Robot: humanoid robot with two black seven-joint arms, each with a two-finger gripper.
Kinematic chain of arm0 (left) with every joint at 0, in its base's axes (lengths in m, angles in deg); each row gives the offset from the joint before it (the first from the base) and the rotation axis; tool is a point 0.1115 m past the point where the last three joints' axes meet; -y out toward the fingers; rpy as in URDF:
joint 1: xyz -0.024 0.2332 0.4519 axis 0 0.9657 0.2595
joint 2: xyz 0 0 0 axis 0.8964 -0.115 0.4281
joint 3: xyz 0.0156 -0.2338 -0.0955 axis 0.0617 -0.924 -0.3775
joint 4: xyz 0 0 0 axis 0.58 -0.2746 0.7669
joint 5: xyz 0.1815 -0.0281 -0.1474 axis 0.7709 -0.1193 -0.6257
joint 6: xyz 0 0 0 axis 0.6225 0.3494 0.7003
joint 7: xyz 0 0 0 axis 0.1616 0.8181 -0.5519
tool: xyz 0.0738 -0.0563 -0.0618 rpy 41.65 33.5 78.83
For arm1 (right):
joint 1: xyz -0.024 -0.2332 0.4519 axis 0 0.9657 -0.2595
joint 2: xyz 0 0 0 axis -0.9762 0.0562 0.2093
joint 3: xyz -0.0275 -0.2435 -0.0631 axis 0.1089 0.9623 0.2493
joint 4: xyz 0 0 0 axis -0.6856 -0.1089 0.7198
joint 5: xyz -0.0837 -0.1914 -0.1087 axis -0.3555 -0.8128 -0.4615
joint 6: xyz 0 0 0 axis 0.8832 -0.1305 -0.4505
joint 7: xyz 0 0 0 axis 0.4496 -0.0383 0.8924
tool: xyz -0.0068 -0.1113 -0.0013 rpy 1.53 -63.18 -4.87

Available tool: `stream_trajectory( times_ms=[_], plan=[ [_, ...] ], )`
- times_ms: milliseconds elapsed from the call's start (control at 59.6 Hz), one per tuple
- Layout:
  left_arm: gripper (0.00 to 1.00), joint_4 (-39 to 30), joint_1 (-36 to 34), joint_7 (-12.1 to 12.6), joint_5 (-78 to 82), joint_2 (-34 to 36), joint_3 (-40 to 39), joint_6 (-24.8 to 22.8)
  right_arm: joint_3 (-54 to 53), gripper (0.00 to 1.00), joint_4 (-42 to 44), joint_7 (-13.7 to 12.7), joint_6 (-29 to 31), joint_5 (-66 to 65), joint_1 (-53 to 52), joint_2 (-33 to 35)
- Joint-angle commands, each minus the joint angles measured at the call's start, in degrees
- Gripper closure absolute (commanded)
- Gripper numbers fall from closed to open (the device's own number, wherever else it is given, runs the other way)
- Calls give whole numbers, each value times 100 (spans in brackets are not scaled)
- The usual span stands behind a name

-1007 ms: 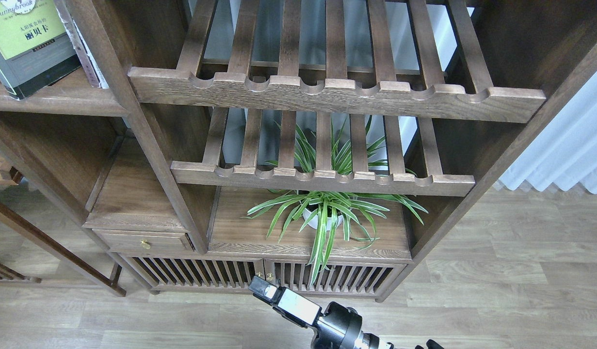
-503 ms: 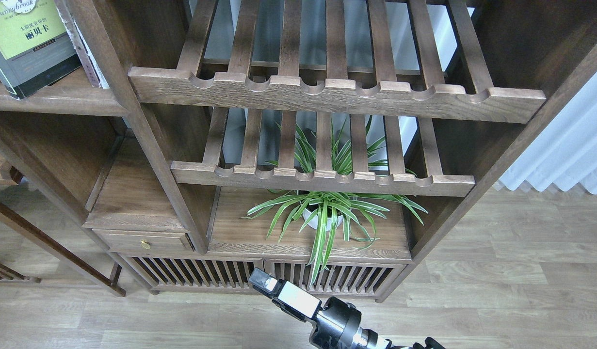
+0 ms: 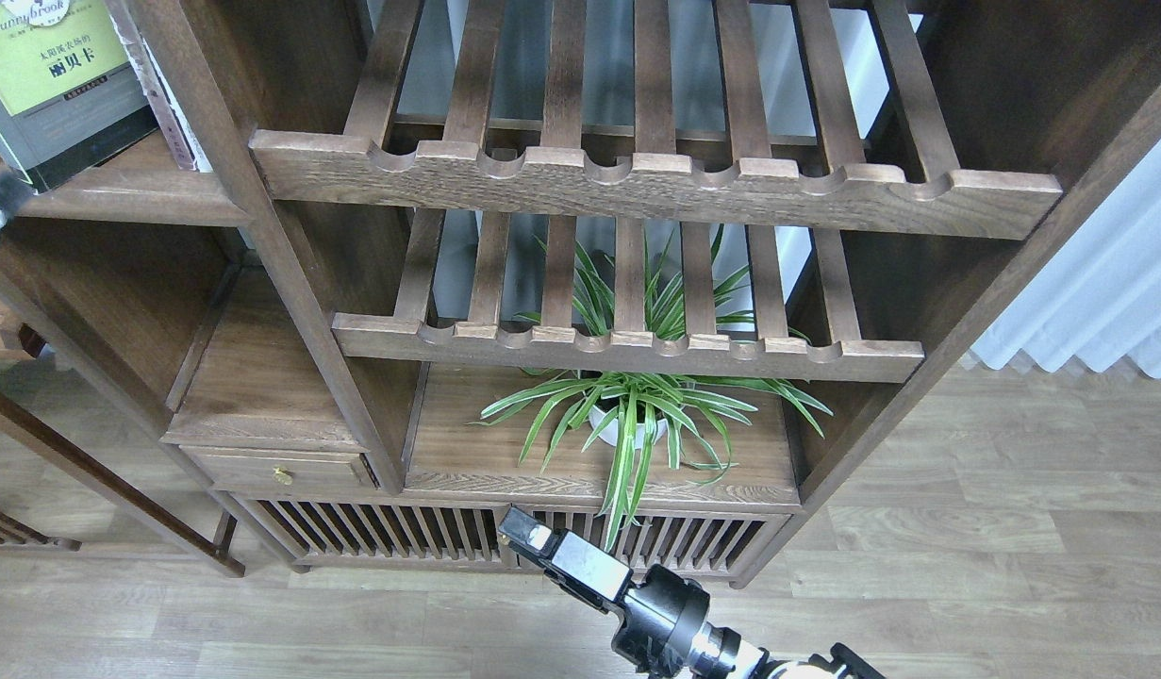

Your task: Organize books on shelf

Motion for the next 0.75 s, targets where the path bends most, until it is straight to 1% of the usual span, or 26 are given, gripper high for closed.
stream_trajectory(
  times_ms=[0, 252, 302, 336, 403, 503, 738],
  plan=[
    [46, 49, 172, -1, 18, -214, 127, -1, 1, 7, 20, -1, 0, 0, -6, 0],
    [36, 173, 348, -1, 45, -592, 347, -1, -8, 5, 72, -1, 0, 0, -68, 0],
    [32, 225, 357, -1, 45, -680, 408, -1, -8, 5, 99, -1, 0, 0, -68, 0],
    [27, 313, 374, -1, 45, -777, 478, -1, -8, 4, 125, -1, 0, 0, -68, 0],
    [22, 436, 383, -1, 53, -918, 558, -1, -8, 2, 143, -1, 0, 0, -68, 0],
    [15, 620, 383, 8, 62, -1102, 637, -1, 1, 1, 160, -1, 0, 0, -68, 0],
    [8, 823, 383, 8, 88, -1252, 742, -1, -8, 1, 195, -9, 0, -9, -85, 0]
  ],
)
